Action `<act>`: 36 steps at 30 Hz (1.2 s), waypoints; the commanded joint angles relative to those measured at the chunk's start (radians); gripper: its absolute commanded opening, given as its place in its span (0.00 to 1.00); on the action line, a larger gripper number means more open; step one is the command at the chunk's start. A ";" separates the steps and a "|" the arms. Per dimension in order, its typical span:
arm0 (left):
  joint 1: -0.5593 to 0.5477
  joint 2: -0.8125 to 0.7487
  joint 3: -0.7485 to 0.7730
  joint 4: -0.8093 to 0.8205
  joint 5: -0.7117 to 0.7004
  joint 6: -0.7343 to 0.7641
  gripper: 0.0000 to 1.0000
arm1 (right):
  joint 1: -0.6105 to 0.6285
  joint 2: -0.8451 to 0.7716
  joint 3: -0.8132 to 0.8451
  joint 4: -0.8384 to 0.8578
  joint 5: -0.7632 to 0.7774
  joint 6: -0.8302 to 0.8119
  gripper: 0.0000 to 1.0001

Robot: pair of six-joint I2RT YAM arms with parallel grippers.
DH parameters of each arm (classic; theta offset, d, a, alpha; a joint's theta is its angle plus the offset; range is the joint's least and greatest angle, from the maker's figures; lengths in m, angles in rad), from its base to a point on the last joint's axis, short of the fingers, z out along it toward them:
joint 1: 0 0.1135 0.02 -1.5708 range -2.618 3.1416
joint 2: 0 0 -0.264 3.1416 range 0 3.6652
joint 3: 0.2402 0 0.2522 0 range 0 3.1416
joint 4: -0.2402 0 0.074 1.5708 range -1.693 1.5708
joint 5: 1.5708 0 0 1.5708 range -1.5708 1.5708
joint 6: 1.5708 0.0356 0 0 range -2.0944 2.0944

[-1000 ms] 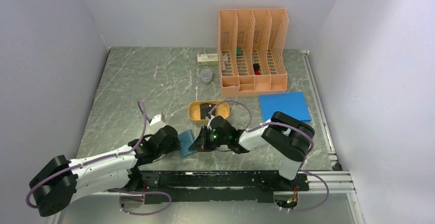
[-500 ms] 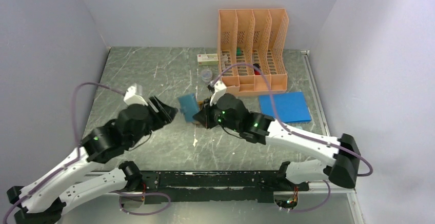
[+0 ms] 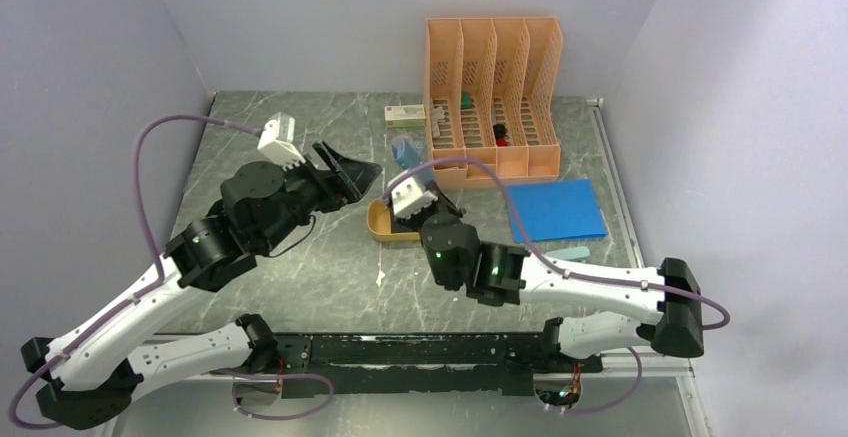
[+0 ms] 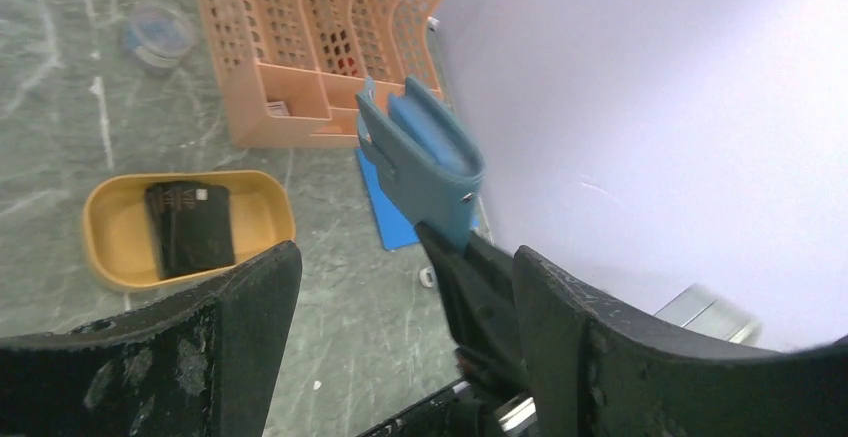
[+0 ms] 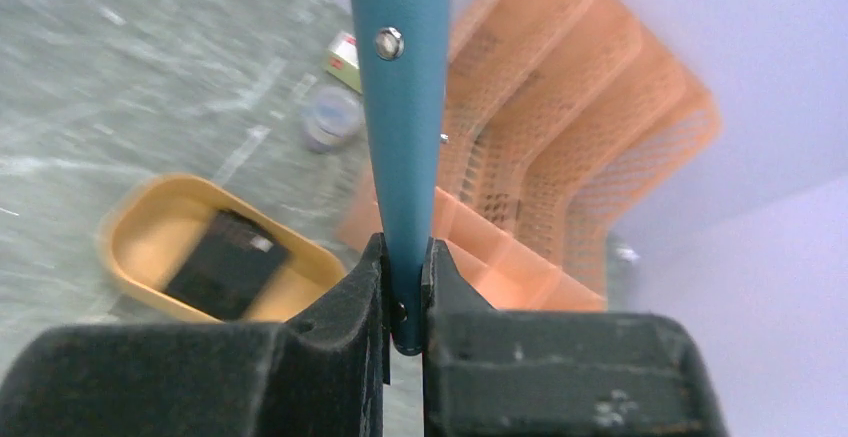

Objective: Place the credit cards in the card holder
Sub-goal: Pick up the card holder from the center of the board, then close the card holder.

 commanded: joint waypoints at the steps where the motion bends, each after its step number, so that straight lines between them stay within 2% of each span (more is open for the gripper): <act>1: 0.005 0.006 -0.024 0.195 0.101 0.041 0.82 | 0.063 -0.014 -0.179 0.657 0.248 -0.668 0.00; 4: 0.005 0.000 -0.033 0.232 0.120 0.047 0.83 | 0.107 -0.021 -0.299 1.024 0.205 -0.977 0.00; 6: 0.005 -0.003 -0.038 0.247 0.133 0.049 0.84 | 0.137 -0.028 -0.351 1.160 0.172 -1.118 0.00; 8: 0.004 -0.011 -0.052 0.270 0.153 0.048 0.84 | 0.166 -0.029 -0.379 1.241 0.157 -1.192 0.00; 18: 0.004 -0.010 -0.163 0.385 0.347 0.043 0.87 | 0.237 0.084 -0.373 1.395 0.162 -1.382 0.00; 26: 0.005 0.005 -0.162 0.376 0.370 0.036 0.87 | 0.264 0.156 -0.341 1.500 0.155 -1.470 0.00; 31: 0.005 0.000 -0.175 0.335 0.325 0.012 0.82 | 0.266 0.167 -0.326 1.528 0.165 -1.491 0.00; 36: 0.005 0.005 -0.192 0.330 0.310 -0.007 0.71 | 0.268 0.170 -0.311 1.547 0.172 -1.502 0.00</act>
